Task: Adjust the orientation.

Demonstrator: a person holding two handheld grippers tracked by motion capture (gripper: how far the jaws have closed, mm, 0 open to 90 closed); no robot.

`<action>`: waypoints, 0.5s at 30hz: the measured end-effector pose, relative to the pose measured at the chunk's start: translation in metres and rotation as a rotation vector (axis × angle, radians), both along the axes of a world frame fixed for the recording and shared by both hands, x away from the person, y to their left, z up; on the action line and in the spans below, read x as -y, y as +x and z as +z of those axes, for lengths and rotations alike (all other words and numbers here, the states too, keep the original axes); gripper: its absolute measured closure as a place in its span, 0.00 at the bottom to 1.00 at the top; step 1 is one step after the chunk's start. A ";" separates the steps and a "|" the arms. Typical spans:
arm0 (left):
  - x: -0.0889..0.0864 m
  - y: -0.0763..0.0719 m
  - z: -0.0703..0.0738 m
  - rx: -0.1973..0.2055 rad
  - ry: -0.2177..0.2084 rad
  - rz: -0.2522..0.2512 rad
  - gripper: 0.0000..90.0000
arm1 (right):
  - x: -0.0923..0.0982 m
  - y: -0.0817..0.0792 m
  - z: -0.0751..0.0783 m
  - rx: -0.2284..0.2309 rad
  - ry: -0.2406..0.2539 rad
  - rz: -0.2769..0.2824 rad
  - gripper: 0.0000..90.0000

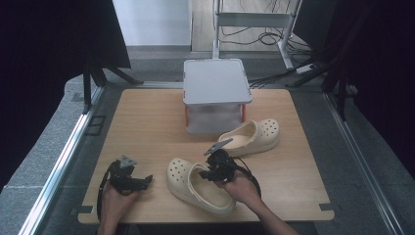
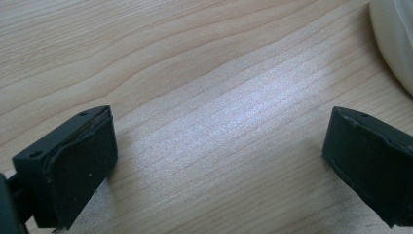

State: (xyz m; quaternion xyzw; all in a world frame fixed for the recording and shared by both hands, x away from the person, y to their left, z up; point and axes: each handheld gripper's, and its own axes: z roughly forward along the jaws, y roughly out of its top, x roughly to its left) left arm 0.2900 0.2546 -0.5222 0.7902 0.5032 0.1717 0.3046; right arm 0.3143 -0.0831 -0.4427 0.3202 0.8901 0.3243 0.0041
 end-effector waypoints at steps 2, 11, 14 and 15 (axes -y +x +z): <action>0.000 0.000 0.000 0.000 0.000 0.000 0.00 | 0.004 -0.001 -0.004 -0.008 0.007 0.004 0.85; 0.000 0.000 0.000 0.001 -0.001 0.000 0.00 | 0.017 0.000 -0.017 -0.022 0.009 0.045 0.74; 0.001 0.000 0.000 0.001 -0.001 0.000 0.00 | 0.021 -0.001 -0.009 -0.002 -0.001 0.058 0.64; 0.001 0.000 0.000 0.001 -0.002 0.001 0.00 | 0.024 -0.001 -0.006 0.004 0.002 0.059 0.60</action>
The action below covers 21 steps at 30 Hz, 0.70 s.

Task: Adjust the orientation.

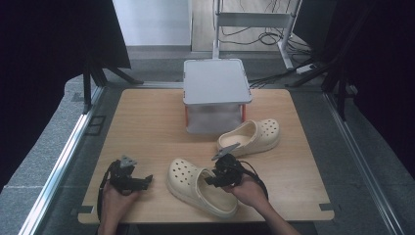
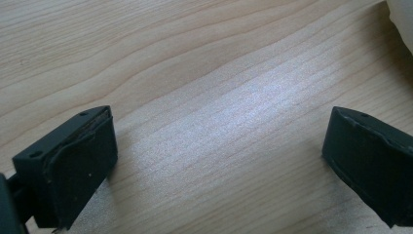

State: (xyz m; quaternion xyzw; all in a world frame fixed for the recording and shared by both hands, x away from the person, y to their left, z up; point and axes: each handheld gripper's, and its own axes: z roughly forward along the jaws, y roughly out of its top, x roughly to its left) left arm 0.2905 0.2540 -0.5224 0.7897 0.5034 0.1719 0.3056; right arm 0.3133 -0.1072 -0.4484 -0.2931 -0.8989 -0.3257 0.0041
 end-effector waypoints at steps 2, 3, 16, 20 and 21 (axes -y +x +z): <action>0.000 0.000 0.000 -0.001 0.001 -0.001 0.00 | 0.007 0.001 0.008 0.012 0.007 -0.008 0.54; 0.000 0.000 0.000 -0.001 0.001 -0.001 0.00 | 0.011 0.002 0.013 0.018 0.010 -0.017 0.51; 0.001 0.001 0.000 -0.001 0.003 0.001 0.00 | 0.085 0.041 0.042 0.101 -0.030 -0.285 0.25; 0.001 0.001 0.000 0.000 0.006 0.000 0.00 | 0.105 0.059 0.041 0.111 -0.063 -0.378 0.15; 0.001 0.001 0.000 -0.001 0.004 0.002 0.00 | 0.109 0.064 0.041 0.113 -0.069 -0.407 0.15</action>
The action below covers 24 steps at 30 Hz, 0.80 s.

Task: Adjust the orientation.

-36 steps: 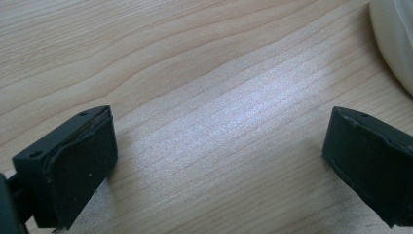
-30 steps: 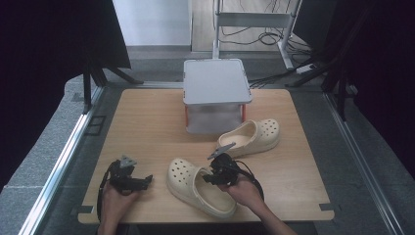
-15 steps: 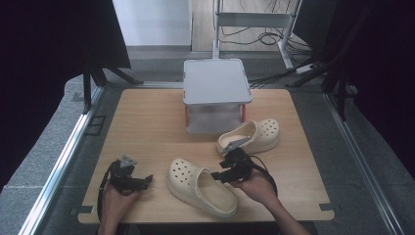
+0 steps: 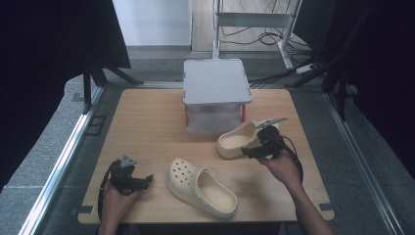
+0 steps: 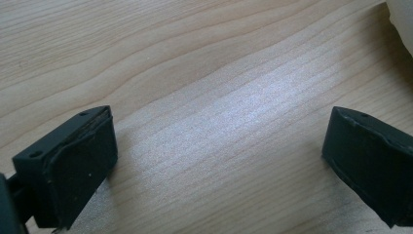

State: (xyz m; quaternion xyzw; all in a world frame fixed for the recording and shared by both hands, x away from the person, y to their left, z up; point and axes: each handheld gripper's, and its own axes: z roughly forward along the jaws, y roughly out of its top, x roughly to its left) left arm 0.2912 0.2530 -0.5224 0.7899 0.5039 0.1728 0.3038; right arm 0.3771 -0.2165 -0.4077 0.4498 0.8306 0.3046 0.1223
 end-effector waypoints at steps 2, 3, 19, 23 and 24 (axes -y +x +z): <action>0.000 0.000 0.000 0.000 0.000 -0.001 0.00 | 0.007 0.010 -0.002 -0.001 -0.005 -0.053 0.14; 0.000 0.000 0.000 0.001 0.000 0.000 0.00 | 0.010 0.015 -0.003 -0.005 -0.010 -0.079 0.14; 0.000 0.001 0.000 0.002 -0.003 -0.001 0.00 | -0.006 0.077 -0.018 -0.026 -0.158 -0.233 0.23; 0.000 0.001 0.000 0.002 -0.003 -0.001 0.00 | -0.006 0.078 -0.020 -0.041 -0.205 -0.260 0.34; 0.000 0.001 0.000 0.001 -0.003 -0.001 0.00 | -0.004 0.077 -0.020 -0.048 -0.187 -0.262 0.35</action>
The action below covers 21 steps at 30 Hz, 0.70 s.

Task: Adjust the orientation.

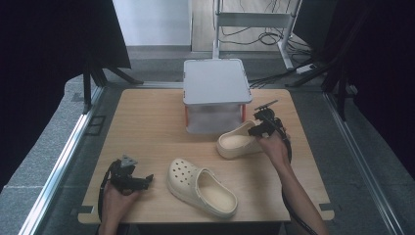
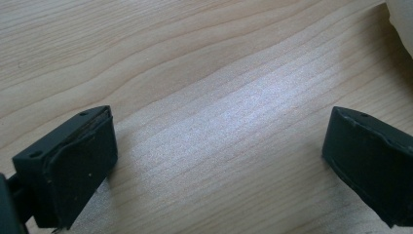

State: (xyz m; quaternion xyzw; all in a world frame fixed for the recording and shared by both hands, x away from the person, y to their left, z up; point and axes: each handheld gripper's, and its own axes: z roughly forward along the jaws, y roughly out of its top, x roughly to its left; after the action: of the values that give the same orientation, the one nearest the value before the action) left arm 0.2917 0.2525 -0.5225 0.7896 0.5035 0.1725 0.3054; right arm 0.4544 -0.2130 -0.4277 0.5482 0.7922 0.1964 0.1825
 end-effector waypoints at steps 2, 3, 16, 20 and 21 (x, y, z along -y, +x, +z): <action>0.000 0.000 0.000 0.001 0.001 -0.001 0.00 | 0.005 -0.002 0.001 -0.011 0.040 -0.004 0.44; 0.000 0.000 0.000 0.000 0.000 0.000 0.00 | 0.006 -0.004 0.002 -0.012 0.055 0.007 0.49; 0.000 0.000 0.000 0.000 0.001 -0.003 0.00 | 0.030 -0.017 0.024 -0.003 -0.126 0.066 0.86; 0.000 0.001 0.000 0.001 0.002 -0.003 0.00 | 0.039 -0.026 0.032 0.018 -0.110 0.126 0.87; 0.001 0.001 0.000 0.001 0.002 -0.003 0.00 | 0.040 -0.029 0.034 0.025 -0.115 0.150 0.87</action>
State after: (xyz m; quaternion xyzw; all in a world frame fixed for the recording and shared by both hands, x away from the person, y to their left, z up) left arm 0.2923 0.2520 -0.5225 0.7907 0.5019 0.1728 0.3051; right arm 0.4256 -0.2529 -0.3938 0.4732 0.8388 0.1705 0.2084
